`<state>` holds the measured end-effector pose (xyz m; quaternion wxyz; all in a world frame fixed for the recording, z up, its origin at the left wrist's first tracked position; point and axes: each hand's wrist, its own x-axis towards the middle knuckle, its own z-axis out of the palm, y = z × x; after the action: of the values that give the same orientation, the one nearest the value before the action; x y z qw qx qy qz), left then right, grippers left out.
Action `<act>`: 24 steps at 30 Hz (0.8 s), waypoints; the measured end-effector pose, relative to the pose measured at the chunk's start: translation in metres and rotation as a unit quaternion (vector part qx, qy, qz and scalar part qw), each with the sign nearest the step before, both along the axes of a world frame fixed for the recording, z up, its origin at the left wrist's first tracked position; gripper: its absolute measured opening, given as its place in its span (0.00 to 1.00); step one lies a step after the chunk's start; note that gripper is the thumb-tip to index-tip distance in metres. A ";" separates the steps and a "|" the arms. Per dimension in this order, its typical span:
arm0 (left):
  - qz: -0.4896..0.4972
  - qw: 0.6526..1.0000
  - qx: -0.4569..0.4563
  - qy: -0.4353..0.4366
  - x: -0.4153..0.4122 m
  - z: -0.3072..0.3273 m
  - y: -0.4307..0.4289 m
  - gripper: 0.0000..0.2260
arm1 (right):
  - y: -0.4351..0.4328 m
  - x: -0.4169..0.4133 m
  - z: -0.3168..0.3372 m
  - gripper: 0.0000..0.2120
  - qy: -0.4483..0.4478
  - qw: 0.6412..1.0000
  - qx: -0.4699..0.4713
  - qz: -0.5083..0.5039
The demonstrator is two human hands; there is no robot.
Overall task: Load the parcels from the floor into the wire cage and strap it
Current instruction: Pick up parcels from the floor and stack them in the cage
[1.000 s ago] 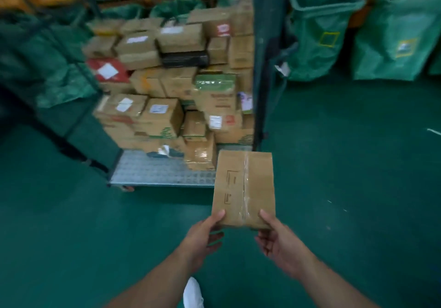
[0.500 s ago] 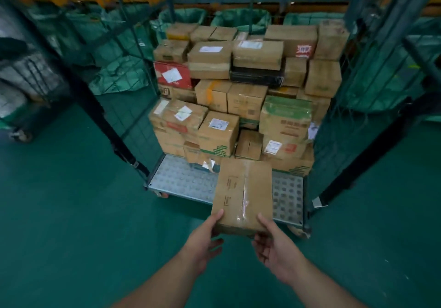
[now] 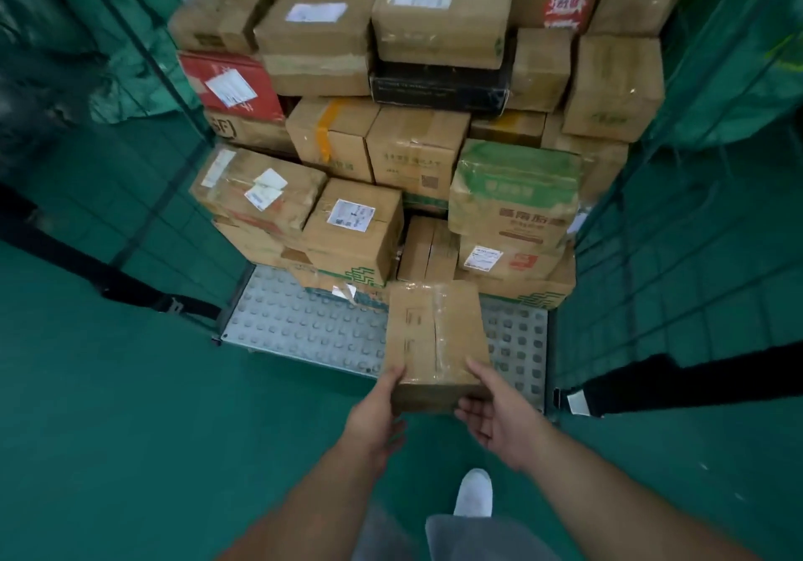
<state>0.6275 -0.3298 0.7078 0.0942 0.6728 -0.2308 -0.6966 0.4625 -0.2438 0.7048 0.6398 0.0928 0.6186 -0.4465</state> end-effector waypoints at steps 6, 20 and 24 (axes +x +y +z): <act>0.023 0.999 0.028 -0.014 -0.044 -0.042 -0.076 0.27 | -0.075 -0.036 -0.048 0.26 -0.021 0.999 0.022 -0.024; 0.004 0.995 0.094 -0.028 -0.092 -0.141 -0.220 0.27 | -0.210 -0.062 -0.143 0.19 -0.007 0.992 0.069 -0.103; 0.020 0.994 0.102 -0.019 -0.107 -0.151 -0.250 0.21 | -0.230 -0.071 -0.157 0.19 -0.017 0.991 0.067 -0.115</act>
<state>0.5209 -0.5795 0.5564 0.0349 0.6965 -0.1463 -0.7016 0.3913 -0.4736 0.5482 0.5870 0.2134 0.6217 -0.4726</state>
